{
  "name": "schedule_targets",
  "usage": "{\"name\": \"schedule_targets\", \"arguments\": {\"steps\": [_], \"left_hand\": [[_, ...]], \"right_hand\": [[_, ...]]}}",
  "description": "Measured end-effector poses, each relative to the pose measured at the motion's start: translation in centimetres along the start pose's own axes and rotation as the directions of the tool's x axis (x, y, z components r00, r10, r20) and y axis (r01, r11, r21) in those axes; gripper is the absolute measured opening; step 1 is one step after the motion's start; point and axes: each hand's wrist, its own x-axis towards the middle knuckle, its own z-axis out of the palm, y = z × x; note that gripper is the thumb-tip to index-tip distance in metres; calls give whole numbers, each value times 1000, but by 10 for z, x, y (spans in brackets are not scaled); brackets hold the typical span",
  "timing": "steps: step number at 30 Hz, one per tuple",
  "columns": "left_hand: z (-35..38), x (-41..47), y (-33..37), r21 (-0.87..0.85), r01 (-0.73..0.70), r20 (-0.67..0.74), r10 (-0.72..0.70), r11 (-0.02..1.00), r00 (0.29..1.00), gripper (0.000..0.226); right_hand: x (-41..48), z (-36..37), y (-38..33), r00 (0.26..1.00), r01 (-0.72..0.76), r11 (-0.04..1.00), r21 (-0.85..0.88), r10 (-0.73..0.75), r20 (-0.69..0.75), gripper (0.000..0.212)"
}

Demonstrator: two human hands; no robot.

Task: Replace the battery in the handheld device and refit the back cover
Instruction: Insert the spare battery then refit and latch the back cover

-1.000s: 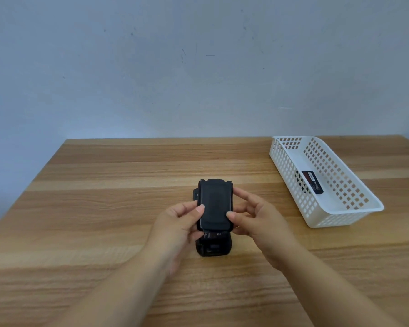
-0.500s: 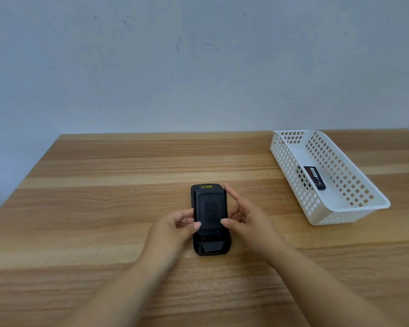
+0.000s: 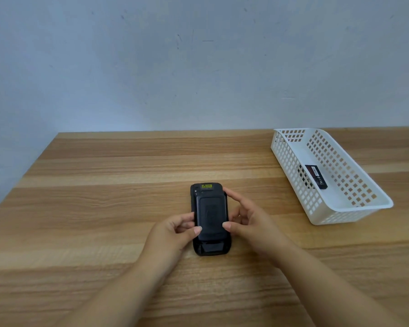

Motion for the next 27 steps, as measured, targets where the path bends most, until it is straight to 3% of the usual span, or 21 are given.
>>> {"name": "schedule_targets", "arguments": {"steps": [4,7,9,11,13,16,21,27], "left_hand": [[-1,0,-5,-12,-18,11,18,1000,1000,29],[-2,0,-8,119,-60,0,61,991,998,35],[-5,0,-11,308,-159,46,152,938,987,61],[-10,-2,-13,459,-279,192,212,844,958,97],[-12,-3,-15,565,-387,320,238,729,917,112],[-14,0,-22,613,-455,390,253,646,885,113],[-12,2,-25,610,-488,414,274,625,868,103],[-12,4,-30,618,-492,419,273,613,866,101]], "right_hand": [[1,0,1,1000,8,1000,13,-8,12,70],[2,0,1,1000,4,999,38,-5,27,69],[3,0,3,1000,1,999,53,-3,31,69],[5,0,4,999,-14,997,73,11,37,68],[6,0,4,999,-29,996,84,25,47,69],[7,-1,2,997,-62,997,49,59,54,70],[5,-6,-4,978,-136,980,-147,156,139,93],[4,-4,-12,964,-116,934,-337,187,187,116]]}}
